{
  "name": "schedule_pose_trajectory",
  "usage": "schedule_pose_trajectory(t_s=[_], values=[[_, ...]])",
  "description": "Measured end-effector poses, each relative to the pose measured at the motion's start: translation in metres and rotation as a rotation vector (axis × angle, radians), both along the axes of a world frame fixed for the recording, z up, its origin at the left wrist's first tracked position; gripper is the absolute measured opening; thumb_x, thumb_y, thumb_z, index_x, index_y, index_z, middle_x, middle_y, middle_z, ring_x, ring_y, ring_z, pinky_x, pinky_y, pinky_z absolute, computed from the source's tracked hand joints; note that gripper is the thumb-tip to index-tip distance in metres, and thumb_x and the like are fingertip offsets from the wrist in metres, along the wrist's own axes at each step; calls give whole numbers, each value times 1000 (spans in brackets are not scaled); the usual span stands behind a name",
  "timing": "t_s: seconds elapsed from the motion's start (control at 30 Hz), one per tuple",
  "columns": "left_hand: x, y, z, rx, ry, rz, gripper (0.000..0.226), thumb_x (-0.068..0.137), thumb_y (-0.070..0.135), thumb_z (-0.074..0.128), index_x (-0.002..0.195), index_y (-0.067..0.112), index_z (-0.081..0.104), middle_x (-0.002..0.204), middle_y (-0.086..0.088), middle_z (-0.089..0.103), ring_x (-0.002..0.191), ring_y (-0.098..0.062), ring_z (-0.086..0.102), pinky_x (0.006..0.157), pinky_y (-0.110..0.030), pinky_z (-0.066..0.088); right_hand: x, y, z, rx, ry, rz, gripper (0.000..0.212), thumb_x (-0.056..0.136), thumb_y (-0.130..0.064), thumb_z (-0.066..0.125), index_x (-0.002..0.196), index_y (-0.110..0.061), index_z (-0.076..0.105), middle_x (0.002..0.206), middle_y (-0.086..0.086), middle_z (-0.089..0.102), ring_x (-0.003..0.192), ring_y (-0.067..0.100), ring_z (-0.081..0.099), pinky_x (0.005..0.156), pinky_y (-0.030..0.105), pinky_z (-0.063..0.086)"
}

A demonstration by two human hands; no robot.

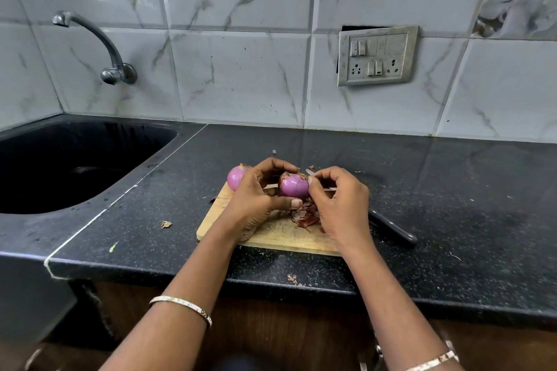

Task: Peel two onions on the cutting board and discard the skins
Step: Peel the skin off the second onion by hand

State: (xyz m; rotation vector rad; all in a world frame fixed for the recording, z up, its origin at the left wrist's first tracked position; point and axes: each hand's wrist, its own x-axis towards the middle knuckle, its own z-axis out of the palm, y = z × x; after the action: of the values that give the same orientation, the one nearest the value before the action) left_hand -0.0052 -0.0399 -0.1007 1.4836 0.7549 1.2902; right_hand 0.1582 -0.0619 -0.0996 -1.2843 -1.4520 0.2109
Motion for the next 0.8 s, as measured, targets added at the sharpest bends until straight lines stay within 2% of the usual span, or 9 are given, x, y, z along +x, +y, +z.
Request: schedule_pose_trajectory(t_s=[0.07, 0.17, 0.3, 0.53, 0.6, 0.7, 0.8], values=[[0, 0, 0, -17, -15, -12, 57, 65, -18, 83, 111, 10, 67, 118, -15, 71, 109, -28, 70, 90, -39, 60, 0, 0, 0, -3, -12, -3, 2, 91, -15, 71, 90, -15, 72, 90, -4, 70, 84, 6, 63, 72, 6, 42], [0, 0, 0, -37, -23, -20, 57, 66, -18, 82, 113, 11, 67, 120, -16, 70, 113, -29, 68, 93, -40, 59, 0, 3, -1, -13, 12, -17, 4, 93, -16, 69, 93, -13, 72, 93, -2, 70, 87, 11, 64, 76, 17, 48], [0, 0, -1, -58, -43, -31, 56, 70, -21, 78, 115, 10, 65, 119, -15, 70, 106, -21, 69, 88, -34, 59, 3, 5, -2, -28, 71, -40, 8, 94, -18, 68, 95, -11, 72, 93, -1, 70, 85, 9, 64, 69, 4, 42], [0, -1, 0, -140, -132, -66, 52, 77, -20, 72, 120, 7, 60, 130, -19, 64, 105, -23, 70, 77, -31, 61, 5, 3, -1, -51, 149, -68, 6, 97, -18, 64, 97, -14, 70, 92, -1, 71, 74, 0, 63, 65, 1, 42], [0, -1, 0, -153, -135, -71, 51, 80, -17, 72, 124, 6, 59, 133, -19, 63, 104, -24, 71, 81, -36, 62, 5, 3, -1, -55, 178, -57, 5, 99, -17, 63, 98, -18, 67, 92, -3, 70, 69, 1, 68, 66, 5, 48], [1, -2, 0, -176, -153, -78, 49, 82, -14, 72, 124, 9, 60, 132, -17, 64, 102, -24, 71, 85, -39, 62, 6, 1, -1, -40, 214, -44, 16, 96, -8, 62, 101, -23, 67, 92, -8, 70, 76, 7, 71, 76, 25, 59], [1, -1, -1, -190, -160, -80, 52, 83, -11, 72, 127, 13, 60, 130, -16, 66, 102, -27, 72, 87, -42, 61, 4, -4, 3, 12, 123, -29, 21, 89, -8, 64, 101, -24, 71, 96, -12, 70, 89, 1, 65, 82, 23, 53]])
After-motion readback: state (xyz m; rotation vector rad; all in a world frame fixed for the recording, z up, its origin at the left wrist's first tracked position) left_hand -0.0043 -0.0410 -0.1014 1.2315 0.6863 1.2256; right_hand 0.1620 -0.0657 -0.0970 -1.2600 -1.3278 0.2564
